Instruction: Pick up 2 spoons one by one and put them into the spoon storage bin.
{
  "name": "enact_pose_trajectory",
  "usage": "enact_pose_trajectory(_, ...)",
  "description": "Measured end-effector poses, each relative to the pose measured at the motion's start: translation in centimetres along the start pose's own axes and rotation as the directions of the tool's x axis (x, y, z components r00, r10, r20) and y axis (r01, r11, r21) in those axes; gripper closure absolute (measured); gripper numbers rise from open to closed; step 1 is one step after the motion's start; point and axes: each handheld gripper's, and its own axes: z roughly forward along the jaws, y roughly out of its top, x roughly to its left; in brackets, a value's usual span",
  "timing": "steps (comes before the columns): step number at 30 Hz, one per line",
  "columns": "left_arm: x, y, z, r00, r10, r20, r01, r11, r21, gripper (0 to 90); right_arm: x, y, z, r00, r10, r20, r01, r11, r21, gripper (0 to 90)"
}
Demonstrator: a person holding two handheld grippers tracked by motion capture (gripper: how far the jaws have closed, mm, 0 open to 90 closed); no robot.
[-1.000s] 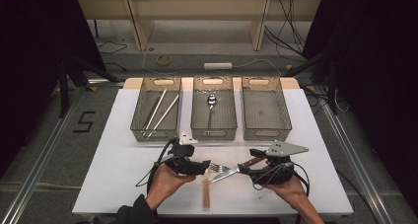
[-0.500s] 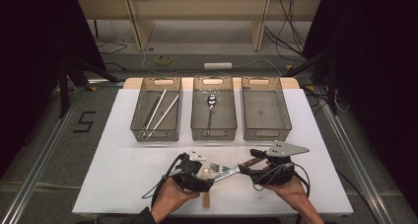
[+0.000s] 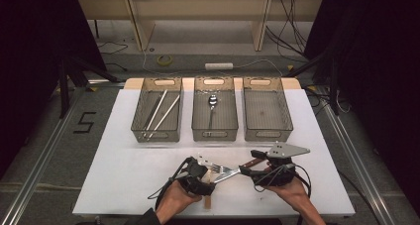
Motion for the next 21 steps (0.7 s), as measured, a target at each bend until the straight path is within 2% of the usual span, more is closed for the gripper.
enact_pose_trajectory(8, -0.01, -0.13, -0.07, 0.9999, 0.011, -0.011, -0.011, 0.9999, -0.006, 48.0, 0.04, 0.05, -0.01, 1.0, 0.0, 0.0, 0.0, 1.0, 0.003, 29.7)
enact_pose_trajectory(21, 0.5, -0.61, -0.8, 0.999, -0.037, 0.025, 0.038, 0.9991, -0.017, 63.6, -0.03, 0.04, -0.01, 1.0, 0.001, 0.0, -0.001, 1.0, 0.001, 29.8)
